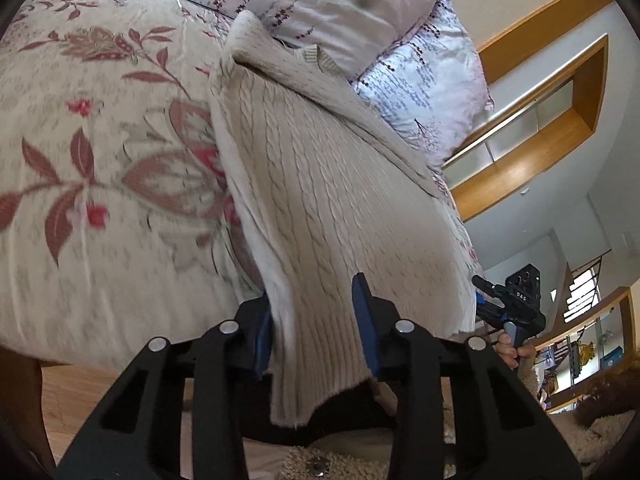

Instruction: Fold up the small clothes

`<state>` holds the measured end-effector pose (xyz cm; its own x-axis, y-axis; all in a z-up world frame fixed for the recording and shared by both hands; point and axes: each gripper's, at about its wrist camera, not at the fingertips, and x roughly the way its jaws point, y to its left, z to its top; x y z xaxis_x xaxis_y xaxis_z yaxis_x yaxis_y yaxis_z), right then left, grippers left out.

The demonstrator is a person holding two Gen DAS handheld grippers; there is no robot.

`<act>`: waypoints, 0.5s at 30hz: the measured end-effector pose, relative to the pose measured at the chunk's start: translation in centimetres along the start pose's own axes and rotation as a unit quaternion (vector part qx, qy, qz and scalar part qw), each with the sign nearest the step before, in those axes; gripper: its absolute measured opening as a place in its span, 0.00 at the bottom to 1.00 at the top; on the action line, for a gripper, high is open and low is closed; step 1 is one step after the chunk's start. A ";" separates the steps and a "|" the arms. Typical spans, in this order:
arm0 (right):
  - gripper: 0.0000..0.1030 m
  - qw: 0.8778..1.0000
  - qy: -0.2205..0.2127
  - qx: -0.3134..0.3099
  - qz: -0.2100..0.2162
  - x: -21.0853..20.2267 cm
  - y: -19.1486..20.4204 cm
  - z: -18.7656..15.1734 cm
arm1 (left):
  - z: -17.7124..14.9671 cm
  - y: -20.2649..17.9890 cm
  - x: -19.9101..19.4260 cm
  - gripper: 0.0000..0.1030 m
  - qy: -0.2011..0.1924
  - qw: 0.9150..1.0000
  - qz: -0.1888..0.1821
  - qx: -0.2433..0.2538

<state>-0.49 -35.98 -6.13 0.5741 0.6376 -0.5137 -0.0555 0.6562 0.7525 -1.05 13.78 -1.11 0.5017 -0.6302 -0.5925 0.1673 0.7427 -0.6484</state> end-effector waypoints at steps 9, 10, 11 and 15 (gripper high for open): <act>0.26 0.999 0.028 -0.030 0.006 0.2 1.4 -2.5 | -1.4 -0.4 -0.3 0.25 0.007 1.000 -0.002 -0.007; 0.26 0.999 0.030 -0.034 0.006 0.2 1.6 -2.6 | -1.4 -0.5 -0.3 0.24 0.008 1.000 0.000 -0.007; 0.26 0.999 0.031 -0.036 0.005 0.2 1.7 -2.7 | -1.4 -0.6 -0.2 0.23 0.009 1.000 0.003 -0.006; 0.13 0.998 0.029 -0.055 -0.002 -0.1 2.5 -2.8 | -1.5 -0.7 -0.2 0.13 0.013 1.000 0.017 0.001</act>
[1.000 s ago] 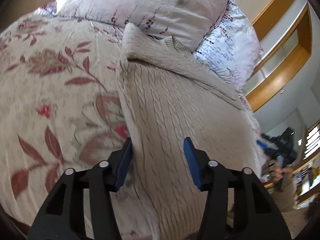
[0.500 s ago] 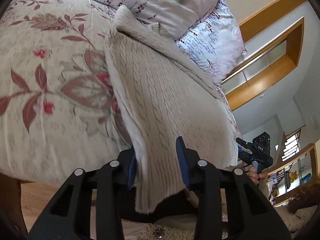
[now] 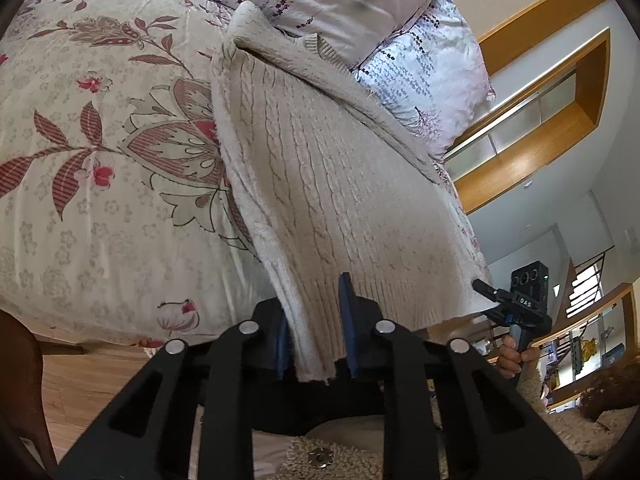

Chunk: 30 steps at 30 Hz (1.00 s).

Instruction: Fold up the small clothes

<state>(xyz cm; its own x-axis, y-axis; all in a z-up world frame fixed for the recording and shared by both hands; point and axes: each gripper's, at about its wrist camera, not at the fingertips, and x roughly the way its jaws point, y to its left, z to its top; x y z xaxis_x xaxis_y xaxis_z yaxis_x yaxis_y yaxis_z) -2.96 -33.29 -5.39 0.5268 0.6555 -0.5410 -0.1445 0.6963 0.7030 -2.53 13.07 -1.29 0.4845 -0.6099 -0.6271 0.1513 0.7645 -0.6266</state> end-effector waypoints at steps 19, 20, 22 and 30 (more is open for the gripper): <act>0.07 0.940 -0.244 -0.178 -0.161 -3.7 7.3 4.0 | 8.6 -2.2 -3.6 0.06 -0.139 0.986 0.070 0.055; 0.07 0.936 -0.251 -0.183 -0.163 -3.6 7.7 4.4 | 9.4 -2.4 -3.8 0.06 -0.145 0.985 0.074 0.056; 0.07 0.929 -0.266 -0.195 -0.169 -3.4 8.5 5.7 | 11.5 -2.9 -3.8 0.06 -0.157 0.982 0.081 0.059; 0.07 0.914 -0.281 -0.213 -0.200 -0.9 9.7 12.2 | 19.4 -5.0 -1.6 0.06 -0.183 0.972 0.114 0.096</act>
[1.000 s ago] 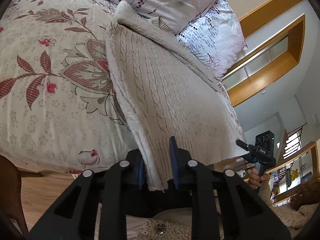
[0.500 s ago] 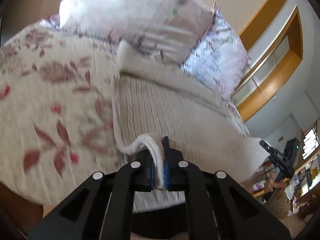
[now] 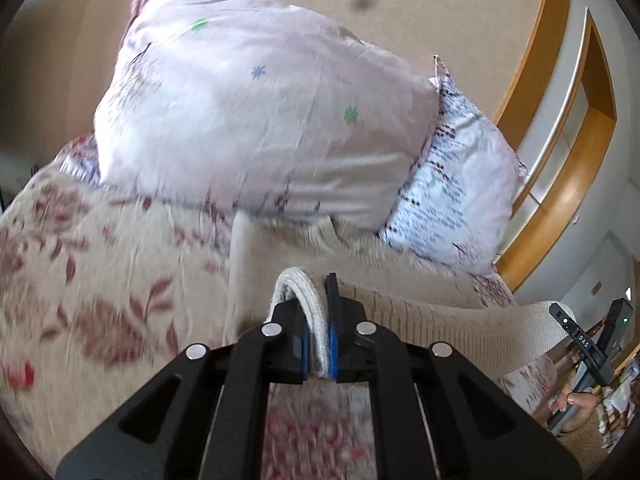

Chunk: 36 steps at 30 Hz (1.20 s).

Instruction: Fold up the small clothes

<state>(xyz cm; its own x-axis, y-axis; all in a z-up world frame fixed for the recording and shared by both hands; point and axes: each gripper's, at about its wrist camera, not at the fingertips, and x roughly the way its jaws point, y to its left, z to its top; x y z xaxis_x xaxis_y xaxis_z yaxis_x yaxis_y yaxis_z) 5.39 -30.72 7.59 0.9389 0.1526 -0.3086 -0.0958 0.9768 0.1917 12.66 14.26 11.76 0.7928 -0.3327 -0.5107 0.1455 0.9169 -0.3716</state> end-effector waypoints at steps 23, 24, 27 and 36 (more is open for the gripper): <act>0.07 0.974 0.163 0.154 -0.027 18.9 -6.1 0.1 | 3.1 4.2 18.0 0.06 0.085 0.991 0.063 -0.085; 0.07 0.972 0.167 0.164 -0.024 19.4 -6.3 0.0 | 3.1 4.4 18.4 0.06 0.088 0.990 0.062 -0.091; 0.08 0.967 0.170 0.190 -0.012 20.1 -6.7 0.2 | 3.0 5.0 19.3 0.06 0.093 0.988 0.050 -0.112; 0.60 0.953 0.137 0.270 0.014 21.0 -8.2 2.2 | 3.9 5.6 19.6 0.43 0.065 0.985 0.012 -0.159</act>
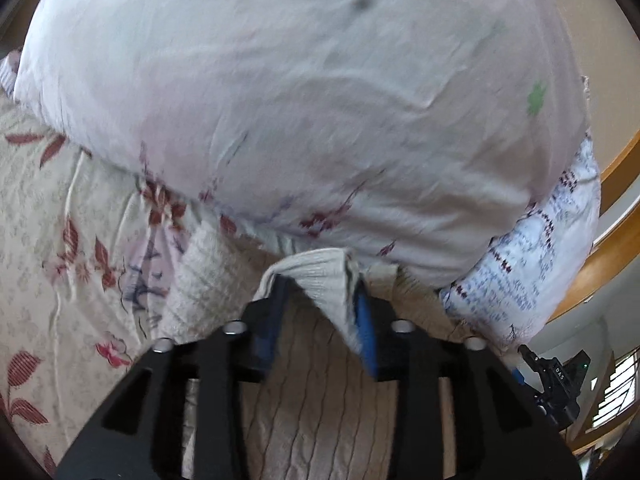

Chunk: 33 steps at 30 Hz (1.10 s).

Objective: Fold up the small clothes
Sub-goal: 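Grasp the folded sweater edge again with both grippers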

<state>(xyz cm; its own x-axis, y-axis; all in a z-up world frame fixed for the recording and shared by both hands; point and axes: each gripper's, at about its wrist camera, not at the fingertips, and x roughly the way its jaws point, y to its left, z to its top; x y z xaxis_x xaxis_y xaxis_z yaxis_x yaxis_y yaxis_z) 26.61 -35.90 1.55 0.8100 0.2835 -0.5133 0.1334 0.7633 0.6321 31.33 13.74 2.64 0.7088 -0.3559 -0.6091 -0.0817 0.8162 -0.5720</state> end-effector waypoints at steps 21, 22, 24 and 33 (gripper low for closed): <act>0.35 0.991 0.046 -0.097 -0.085 -5.8 -3.4 -5.2 | -5.0 1.0 -5.0 0.37 0.056 0.989 0.071 0.114; 0.34 0.990 0.047 -0.104 -0.088 -5.5 -3.1 -5.5 | -5.3 1.1 -4.9 0.36 0.060 0.988 0.076 0.117; 0.34 0.986 0.040 -0.128 -0.103 -5.5 -2.5 -6.0 | -5.6 1.1 -4.8 0.34 0.059 0.987 0.084 0.125; 0.12 0.970 0.016 -0.200 -0.134 -5.7 -0.2 -7.6 | -6.1 1.0 -4.7 0.08 0.059 0.986 0.084 0.129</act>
<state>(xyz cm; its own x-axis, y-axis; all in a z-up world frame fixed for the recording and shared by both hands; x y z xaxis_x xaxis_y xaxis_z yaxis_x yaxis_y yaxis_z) 17.62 -33.21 -0.07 0.7582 0.0570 -0.6496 0.0986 0.9747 0.2006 23.62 13.44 1.62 0.6131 -0.2438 -0.7514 0.0015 0.9515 -0.3075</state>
